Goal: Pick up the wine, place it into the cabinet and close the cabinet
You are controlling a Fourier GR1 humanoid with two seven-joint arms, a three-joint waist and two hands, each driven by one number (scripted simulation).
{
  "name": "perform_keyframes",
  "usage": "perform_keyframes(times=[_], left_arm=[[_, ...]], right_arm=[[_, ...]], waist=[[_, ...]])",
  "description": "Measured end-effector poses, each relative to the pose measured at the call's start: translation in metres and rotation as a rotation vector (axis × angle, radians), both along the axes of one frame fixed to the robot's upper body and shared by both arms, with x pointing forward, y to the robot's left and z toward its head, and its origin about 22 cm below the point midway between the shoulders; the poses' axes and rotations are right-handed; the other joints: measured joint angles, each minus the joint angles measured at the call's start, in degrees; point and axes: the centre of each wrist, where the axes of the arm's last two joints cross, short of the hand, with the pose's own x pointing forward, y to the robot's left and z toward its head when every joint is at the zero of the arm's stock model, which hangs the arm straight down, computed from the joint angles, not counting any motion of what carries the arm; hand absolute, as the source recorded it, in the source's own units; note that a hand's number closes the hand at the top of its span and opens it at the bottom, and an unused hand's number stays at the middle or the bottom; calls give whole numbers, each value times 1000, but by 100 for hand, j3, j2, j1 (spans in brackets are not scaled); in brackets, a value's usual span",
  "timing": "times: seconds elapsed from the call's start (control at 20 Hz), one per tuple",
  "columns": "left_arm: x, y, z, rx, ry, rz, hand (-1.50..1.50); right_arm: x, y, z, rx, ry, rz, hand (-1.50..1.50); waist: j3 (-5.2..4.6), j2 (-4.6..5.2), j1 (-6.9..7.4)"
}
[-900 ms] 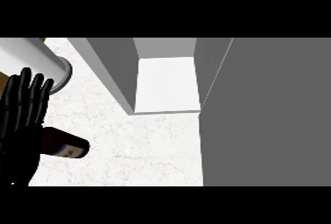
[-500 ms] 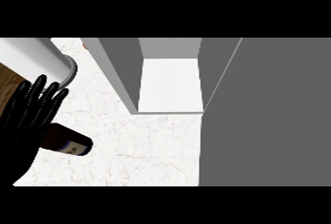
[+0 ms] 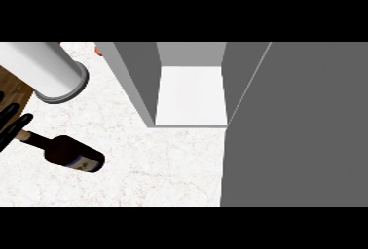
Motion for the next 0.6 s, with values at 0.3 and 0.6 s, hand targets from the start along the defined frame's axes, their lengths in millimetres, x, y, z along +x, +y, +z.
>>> perform_keyframes(times=[0.3, 0.6], left_arm=[[-9, 43, 46, -39, 46, -32, -150], [-18, 73, 73, -46, 60, -38, -150]], right_arm=[[-11, 7, 5, 5, 58, 20, -150], [-13, 12, 11, 5, 89, 22, -150]], waist=[[2, 4, 4], [1, 9, -12]])
